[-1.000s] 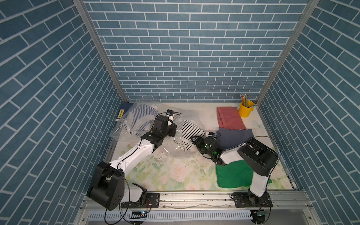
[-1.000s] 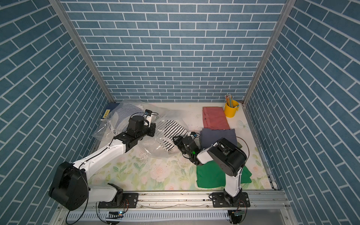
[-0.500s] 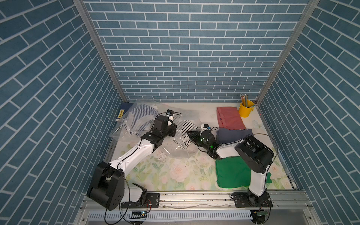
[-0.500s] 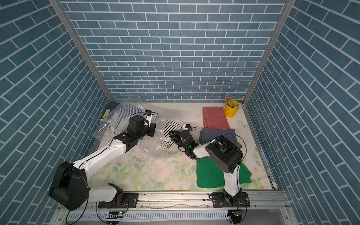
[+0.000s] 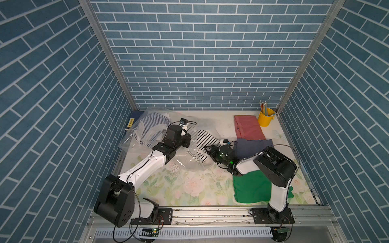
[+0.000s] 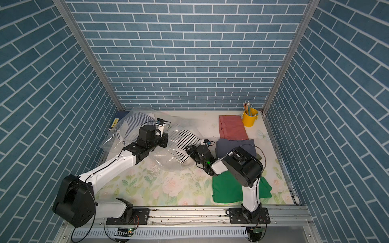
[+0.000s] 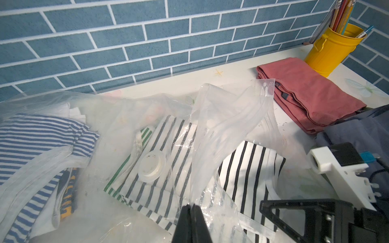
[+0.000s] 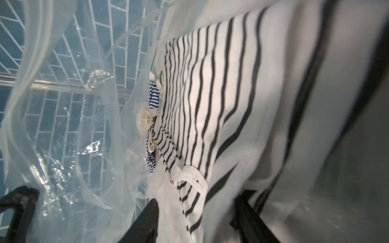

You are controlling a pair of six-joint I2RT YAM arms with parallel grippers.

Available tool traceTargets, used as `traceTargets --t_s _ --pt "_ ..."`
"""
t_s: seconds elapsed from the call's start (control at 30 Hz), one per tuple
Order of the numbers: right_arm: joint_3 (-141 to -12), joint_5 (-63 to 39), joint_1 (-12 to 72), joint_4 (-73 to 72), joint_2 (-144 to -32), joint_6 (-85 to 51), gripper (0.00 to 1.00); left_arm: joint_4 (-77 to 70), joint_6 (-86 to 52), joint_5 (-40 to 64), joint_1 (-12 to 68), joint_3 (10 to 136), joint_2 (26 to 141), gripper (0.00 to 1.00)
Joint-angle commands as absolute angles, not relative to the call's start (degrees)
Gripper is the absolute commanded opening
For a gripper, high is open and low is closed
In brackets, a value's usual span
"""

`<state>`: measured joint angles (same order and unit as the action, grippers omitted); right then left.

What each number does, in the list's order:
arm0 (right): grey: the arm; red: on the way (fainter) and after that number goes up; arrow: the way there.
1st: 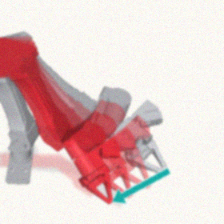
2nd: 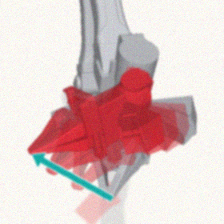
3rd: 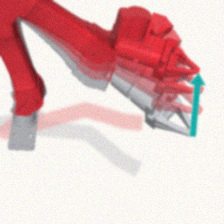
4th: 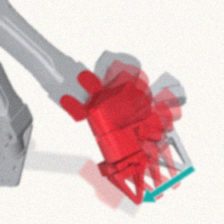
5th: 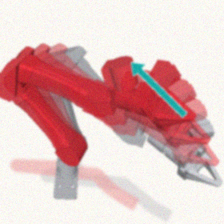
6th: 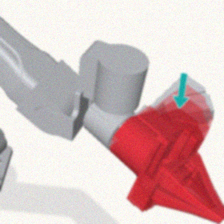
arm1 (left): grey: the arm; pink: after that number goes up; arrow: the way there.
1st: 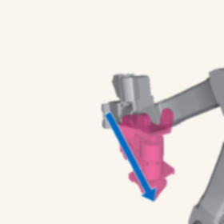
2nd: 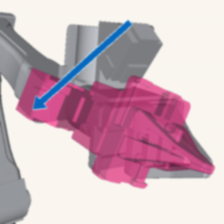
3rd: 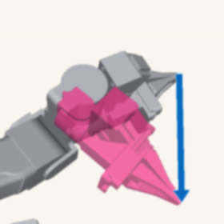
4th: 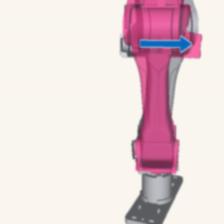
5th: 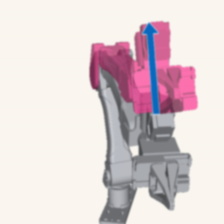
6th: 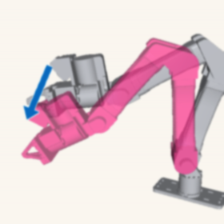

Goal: Take the tank top out of the vacuum bag
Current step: Take out the tank top from the vacuum bag.

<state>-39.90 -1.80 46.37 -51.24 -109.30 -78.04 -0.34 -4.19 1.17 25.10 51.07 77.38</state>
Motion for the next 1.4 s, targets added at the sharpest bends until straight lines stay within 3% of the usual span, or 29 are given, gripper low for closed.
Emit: traceTargets --t_s 0.0,0.2,0.37,0.5,0.8,1.0,1.1,1.37 --pt "-37.58 0.79 47.65 -51.08 -106.7 -80.31 0.6 -1.1 -3.65 0.88 25.22 50.53 77.54 0.0" --pt "-36.52 1.93 50.21 -51.29 -107.08 -83.11 0.61 -1.06 -3.69 0.86 25.18 50.54 77.56 0.0" --pt "-36.16 4.96 52.67 -47.83 -105.64 -85.87 0.68 -0.97 -3.6 0.79 25.15 50.45 77.39 0.0" --pt "-35.62 6.06 53.53 -47.83 -106.26 -87.38 0.67 -1.1 -3.69 1.03 25.17 50.62 77.5 0.0" --pt "-38.71 4.01 51.17 -57.92 -115.0 -90.97 0.49 -0.95 -3.43 0.45 25.14 50.45 77.29 0.0" --pt "-39.88 4.08 49.59 -58.04 -113.11 -88.56 0.23 -0.92 -3.42 0.35 25.21 50.52 77.44 0.0" --pt "-40.34 2.97 49.24 -58.96 -112.35 -86.66 0.0 -0.96 -3.38 0.35 25.18 50.54 77.57 0.0" --pt "-41.14 -0.5 48.52 -62.44 -110.27 -80.14 0.0 -0.91 -3.41 0.34 25.18 50.54 77.44 0.0"
